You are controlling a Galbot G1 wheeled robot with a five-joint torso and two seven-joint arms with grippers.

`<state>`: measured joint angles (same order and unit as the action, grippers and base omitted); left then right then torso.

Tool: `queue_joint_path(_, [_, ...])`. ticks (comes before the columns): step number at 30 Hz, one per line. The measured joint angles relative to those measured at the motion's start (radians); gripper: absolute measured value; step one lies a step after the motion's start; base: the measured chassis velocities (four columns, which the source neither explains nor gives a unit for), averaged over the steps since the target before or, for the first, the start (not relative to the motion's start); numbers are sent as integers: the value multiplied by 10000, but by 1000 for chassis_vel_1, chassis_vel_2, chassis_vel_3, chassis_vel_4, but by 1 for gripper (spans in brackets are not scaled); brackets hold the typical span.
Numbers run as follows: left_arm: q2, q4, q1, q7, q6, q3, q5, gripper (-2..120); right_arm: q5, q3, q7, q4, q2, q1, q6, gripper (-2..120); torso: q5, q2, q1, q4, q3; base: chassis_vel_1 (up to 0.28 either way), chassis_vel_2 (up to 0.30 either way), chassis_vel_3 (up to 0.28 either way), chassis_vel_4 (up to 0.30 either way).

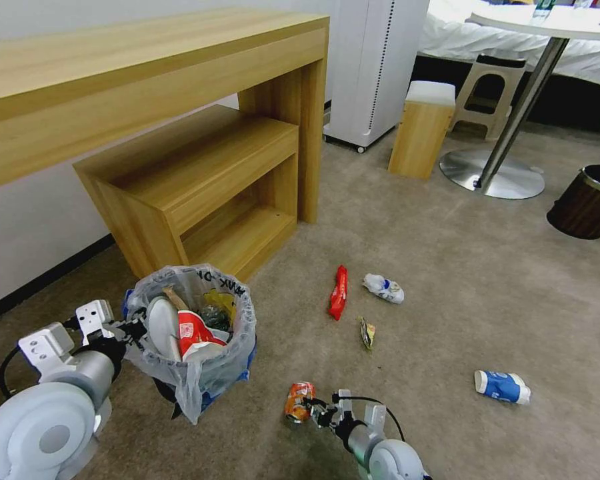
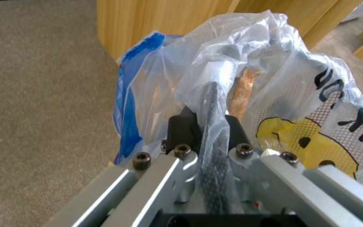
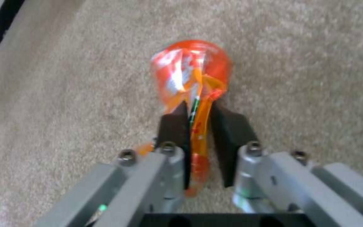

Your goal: Pick up the trash bin and place the garbage on the floor into it.

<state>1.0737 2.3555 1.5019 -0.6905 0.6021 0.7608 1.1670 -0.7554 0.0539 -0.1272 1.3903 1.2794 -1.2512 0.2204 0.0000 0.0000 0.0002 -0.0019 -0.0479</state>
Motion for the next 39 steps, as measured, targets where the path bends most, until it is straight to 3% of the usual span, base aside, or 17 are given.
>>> queue_joint_path(2, [1, -5, 1, 0, -5, 0, 0, 2, 9, 54, -11, 49, -17, 22, -14, 1, 0, 0, 0, 0, 0, 0, 0, 0, 0])
queue_joint_path(12, [-15, -6, -11, 0, -9, -19, 0, 2, 204, 360, -255, 936, -358, -33, -360, 0, 2, 0, 0, 0, 0, 0, 0, 0, 0])
queue_joint_path(19, [-59, -6, -54, 0, -11, -118, 0, 2, -89, 906, -487, 2784, -1466, -138, -466, 0, -1, 0, 0, -1, 1, 0, 0, 0, 0])
queue_joint_path(28, [-122, -69, 6, 0, -10, -326, -71, 2, -105, 1463, -764, 4471, -2182, -161, -746, 0, 0, 0, 0, 0, 0, 0, 0, 0, 0])
queue_joint_path(39, [-122, 12, 143, 88, 35, -950, -112, 2, -472, 1941, -3011, 5780, -2650, 159, -2108, 0, 0, 0, 0, 0, 1, 0, 0, 0, 0])
